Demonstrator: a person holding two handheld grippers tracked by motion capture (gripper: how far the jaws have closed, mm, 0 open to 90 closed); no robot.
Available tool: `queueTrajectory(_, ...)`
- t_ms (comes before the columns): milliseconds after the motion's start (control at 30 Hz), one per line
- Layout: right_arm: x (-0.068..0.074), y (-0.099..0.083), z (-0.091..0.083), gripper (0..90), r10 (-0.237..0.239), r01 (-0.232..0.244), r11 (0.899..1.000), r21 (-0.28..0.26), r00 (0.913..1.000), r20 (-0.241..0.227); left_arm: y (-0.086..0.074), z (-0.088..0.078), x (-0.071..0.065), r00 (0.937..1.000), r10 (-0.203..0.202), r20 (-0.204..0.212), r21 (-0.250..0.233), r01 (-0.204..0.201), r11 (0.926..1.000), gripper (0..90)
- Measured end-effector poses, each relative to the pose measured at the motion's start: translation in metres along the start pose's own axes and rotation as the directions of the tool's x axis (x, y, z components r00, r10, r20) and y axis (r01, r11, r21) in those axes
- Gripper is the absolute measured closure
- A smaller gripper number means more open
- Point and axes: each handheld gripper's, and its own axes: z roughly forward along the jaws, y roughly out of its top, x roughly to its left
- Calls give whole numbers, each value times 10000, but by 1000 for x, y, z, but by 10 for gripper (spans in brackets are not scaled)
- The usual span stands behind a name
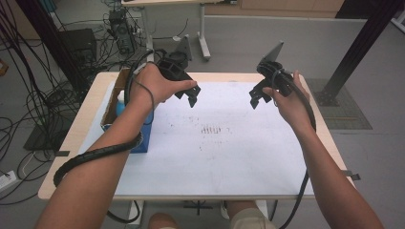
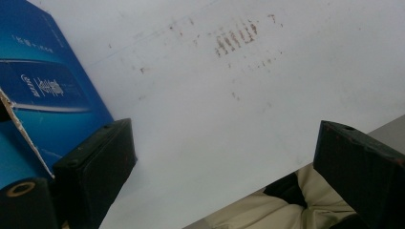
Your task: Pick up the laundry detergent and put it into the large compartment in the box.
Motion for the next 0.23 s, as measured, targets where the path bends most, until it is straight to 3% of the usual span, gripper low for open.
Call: queueTrajectory(233, 0, 1, 2, 79, -25, 25, 10000, 15, 10000, -20, -1, 0, 2, 10000, -43, 45, -26, 43, 10000, 75)
